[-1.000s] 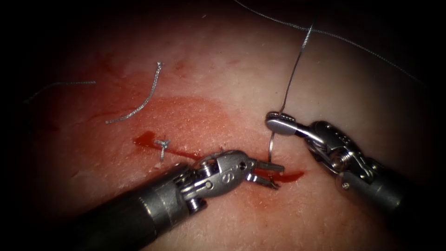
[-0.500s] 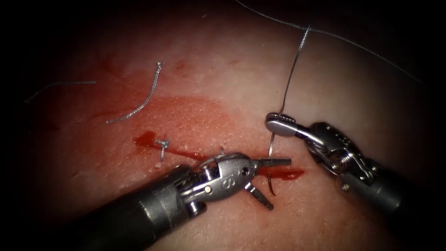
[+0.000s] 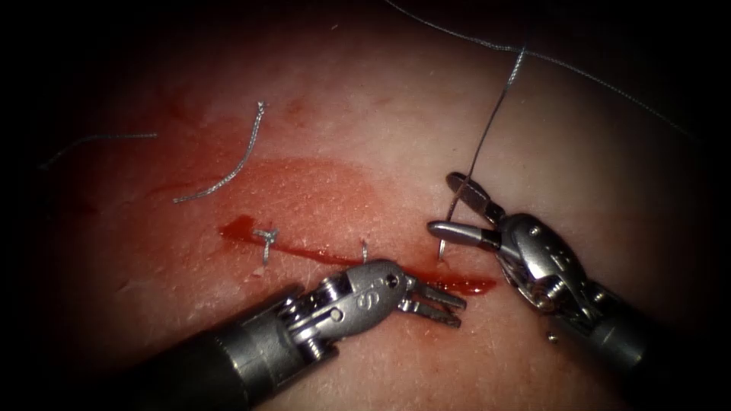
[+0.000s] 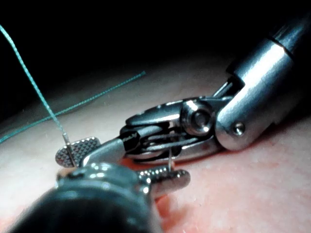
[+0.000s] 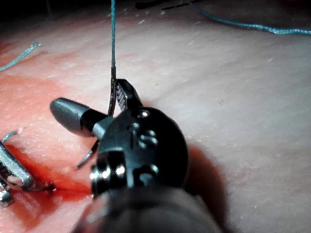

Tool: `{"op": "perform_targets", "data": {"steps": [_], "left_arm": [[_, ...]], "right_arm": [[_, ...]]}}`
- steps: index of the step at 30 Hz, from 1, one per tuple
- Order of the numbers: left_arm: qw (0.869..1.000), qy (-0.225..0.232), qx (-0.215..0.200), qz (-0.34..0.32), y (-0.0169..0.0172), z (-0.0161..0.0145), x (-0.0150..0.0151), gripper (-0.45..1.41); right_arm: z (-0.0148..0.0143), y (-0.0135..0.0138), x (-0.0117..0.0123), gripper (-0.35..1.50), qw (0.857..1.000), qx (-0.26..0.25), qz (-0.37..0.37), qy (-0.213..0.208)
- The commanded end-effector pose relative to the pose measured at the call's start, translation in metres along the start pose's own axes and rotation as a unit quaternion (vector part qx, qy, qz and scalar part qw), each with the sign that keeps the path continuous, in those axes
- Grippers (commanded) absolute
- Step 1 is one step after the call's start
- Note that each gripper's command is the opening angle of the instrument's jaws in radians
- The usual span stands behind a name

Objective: Wound Closure

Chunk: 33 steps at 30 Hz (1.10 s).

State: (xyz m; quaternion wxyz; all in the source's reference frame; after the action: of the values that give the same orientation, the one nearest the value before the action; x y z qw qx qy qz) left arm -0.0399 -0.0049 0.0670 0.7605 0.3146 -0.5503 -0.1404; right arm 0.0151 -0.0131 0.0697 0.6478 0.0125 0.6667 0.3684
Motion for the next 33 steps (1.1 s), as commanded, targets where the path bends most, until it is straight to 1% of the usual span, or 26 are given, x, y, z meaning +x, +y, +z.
{"op": "perform_targets", "data": {"steps": [1, 2, 4, 5, 8, 10, 11, 12, 13, 14, 15, 16, 17, 18, 19, 20, 21, 23, 25, 26, 28, 29, 30, 31, 32, 33], "left_arm": [[0.988, -0.065, -0.031, -0.136, 0.0004, -0.0006, -0.0017, -0.45], [0.974, -0.091, -0.052, -0.199, 0.0005, -0.0010, -0.0022, -0.45], [0.949, -0.112, -0.064, -0.288, 0.0006, -0.0016, -0.0033, -0.45], [0.943, -0.117, -0.063, -0.305, 0.0007, -0.0018, -0.0035, -0.45], [0.912, -0.154, -0.062, -0.374, 0.0009, -0.0031, -0.0045, -0.45], [0.898, -0.165, -0.062, -0.404, 0.0010, -0.0036, -0.0051, -0.45], [0.880, -0.173, -0.061, -0.438, 0.0010, -0.0039, -0.0055, -0.45], [0.872, -0.177, -0.061, -0.452, 0.0011, -0.0041, -0.0057, -0.45], [0.847, -0.187, -0.061, -0.494, 0.0011, -0.0046, -0.0061, -0.45], [0.840, -0.191, -0.059, -0.505, 0.0011, -0.0049, -0.0064, -0.45], [0.820, -0.203, -0.052, -0.533, 0.0012, -0.0055, -0.0072, -0.45], [0.814, -0.206, -0.050, -0.541, 0.0012, -0.0057, -0.0075, -0.45], [0.797, -0.228, -0.034, -0.558, 0.0014, -0.0068, -0.0087, -0.45], [0.791, -0.233, -0.030, -0.566, 0.0014, -0.0071, -0.0091, -0.45], [0.770, -0.249, -0.015, -0.587, 0.0014, -0.0082, -0.0104, -0.45], [0.763, -0.251, -0.011, -0.596, 0.0014, -0.0087, -0.0108, -0.45], [0.749, -0.258, -0.010, -0.610, 0.0014, -0.0095, -0.0116, -0.45], [0.742, -0.265, -0.015, -0.616, 0.0016, -0.0100, -0.0119, -0.45], [0.737, -0.274, -0.021, -0.618, 0.0019, -0.0102, -0.0120, -0.45], [0.727, -0.287, -0.015, -0.624, 0.0022, -0.0106, -0.0124, -0.45], [0.719, -0.301, -0.002, -0.627, 0.0023, -0.0112, -0.0132, -0.45], [0.713, -0.316, 0.010, -0.626, 0.0024, -0.0123, -0.0146, -0.45], [0.711, -0.319, 0.013, -0.627, 0.0024, -0.0126, -0.0150, -0.45], [0.716, -0.330, 0.013, -0.615, 0.0025, -0.0135, -0.0159, -0.45], [0.714, -0.337, 0.016, -0.614, 0.0025, -0.0139, -0.0161, -0.45], [0.717, -0.344, 0.016, -0.606, 0.0025, -0.0141, -0.0162, -0.45]], "right_arm": [[0.0006, 0.0010, 0.0028, 0.96, 1.000, -0.014, 0.002, 0.004], [0.0002, 0.0014, 0.0035, 1.03, 1.000, -0.020, 0.004, 0.004], [-0.0011, 0.0018, 0.0044, 1.14, 0.999, -0.033, -0.021, 0.005], [-0.0015, 0.0019, 0.0045, 1.14, 0.999, -0.038, -0.021, 0.006], [-0.0029, 0.0023, 0.0057, 1.30, 0.998, -0.063, -0.020, 0.008], [-0.0033, 0.0024, 0.0063, 1.31, 0.998, -0.066, -0.019, 0.007], [-0.0036, 0.0024, 0.0067, 1.33, 0.998, -0.066, -0.018, 0.006], [-0.0037, 0.0024, 0.0069, 1.36, 0.998, -0.067, -0.017, 0.006], [-0.0041, 0.0021, 0.0074, 1.38, 0.998, -0.066, -0.015, 0.005], [-0.0041, 0.0020, 0.0075, 1.36, 0.998, -0.066, -0.015, 0.004], [-0.0039, 0.0019, 0.0077, 1.36, 0.998, -0.068, -0.014, 0.004], [-0.0037, 0.0019, 0.0077, 1.36, 0.998, -0.069, -0.014, 0.004], [-0.0035, 0.0017, 0.0077, 1.33, 0.997, -0.070, -0.014, 0.004], [-0.0033, 0.0016, 0.0076, 1.33, 0.997, -0.071, -0.014, 0.004], [-0.0029, 0.0015, 0.0075, 1.30, 0.997, -0.073, -0.015, 0.004], [-0.0027, 0.0014, 0.0074, 1.30, 0.997, -0.073, -0.015, 0.005], [-0.0023, 0.0013, 0.0072, 1.26, 0.997, -0.073, -0.016, 0.005], [-0.0018, 0.0011, 0.0070, 1.23, 0.998, -0.066, -0.017, 0.004], [-0.0012, 0.0009, 0.0067, 1.04, 0.999, -0.046, -0.021, 0.002], [-0.0006, 0.0005, 0.0063, 0.67, 0.999, -0.022, -0.031, -0.001], [-0.0003, 0.0002, 0.0060, 0.37, 0.999, -0.011, -0.031, -0.002], [0.0002, 0.0001, 0.0055, 0.30, 0.999, -0.003, -0.035, -0.002], [0.0003, 0.0000, 0.0053, 0.29, 0.999, -0.002, -0.036, -0.002], [0.0010, -0.0002, 0.0050, 0.10, 0.999, 0.000, -0.040, -0.001], [0.0012, -0.0002, 0.0049, 0.09, 0.999, -0.001, -0.040, -0.001], [0.0015, -0.0003, 0.0047, 0.04, 0.999, 0.001, -0.041, -0.001]]}}
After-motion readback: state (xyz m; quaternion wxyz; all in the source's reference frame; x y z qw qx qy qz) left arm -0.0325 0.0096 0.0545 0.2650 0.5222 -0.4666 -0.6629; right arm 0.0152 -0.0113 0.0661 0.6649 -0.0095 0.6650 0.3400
